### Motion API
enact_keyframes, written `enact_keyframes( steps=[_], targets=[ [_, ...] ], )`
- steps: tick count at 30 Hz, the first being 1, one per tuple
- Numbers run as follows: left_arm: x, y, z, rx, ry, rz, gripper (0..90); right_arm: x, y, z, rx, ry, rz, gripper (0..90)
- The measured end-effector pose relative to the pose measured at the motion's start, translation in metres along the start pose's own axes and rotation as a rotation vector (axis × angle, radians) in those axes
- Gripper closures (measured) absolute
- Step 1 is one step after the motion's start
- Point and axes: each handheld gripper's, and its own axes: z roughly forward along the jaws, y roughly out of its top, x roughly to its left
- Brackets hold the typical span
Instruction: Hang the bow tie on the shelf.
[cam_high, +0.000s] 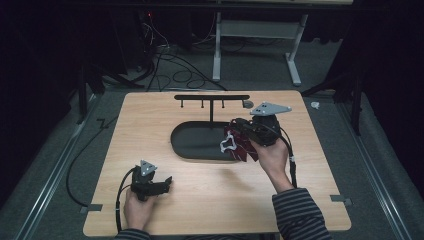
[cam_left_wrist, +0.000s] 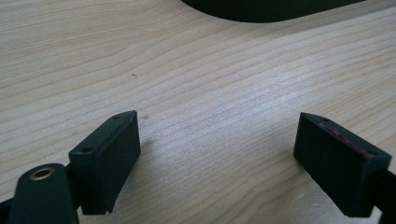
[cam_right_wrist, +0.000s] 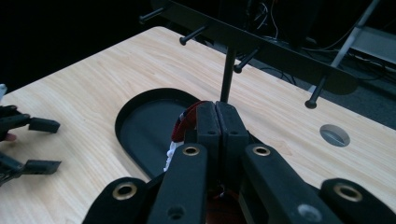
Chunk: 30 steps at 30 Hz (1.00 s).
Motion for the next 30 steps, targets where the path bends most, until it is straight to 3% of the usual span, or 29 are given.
enact_keyframes(
  steps=[10, 16, 24, 30],
  targets=[
    [0.0, 0.0, 0.0, 0.001, 0.001, 0.0, 15.0, -0.002, 0.014, 0.018, 0.016, -0.04, -0.035, 90.0],
    [0.0, 0.001, 0.0, 0.005, 0.0, 0.0, 15.0, -0.004, 0.021, 0.032, 0.019, -0.035, -0.029, 90.0],
    [0.0, 0.001, 0.0, 0.004, 0.0, 0.002, 15.0, -0.002, 0.03, 0.054, 0.041, -0.064, -0.041, 90.0],
    [0.0, 0.001, 0.001, 0.003, 0.0, 0.002, 15.0, -0.006, 0.034, 0.066, 0.052, -0.086, -0.014, 90.0]
  ],
)
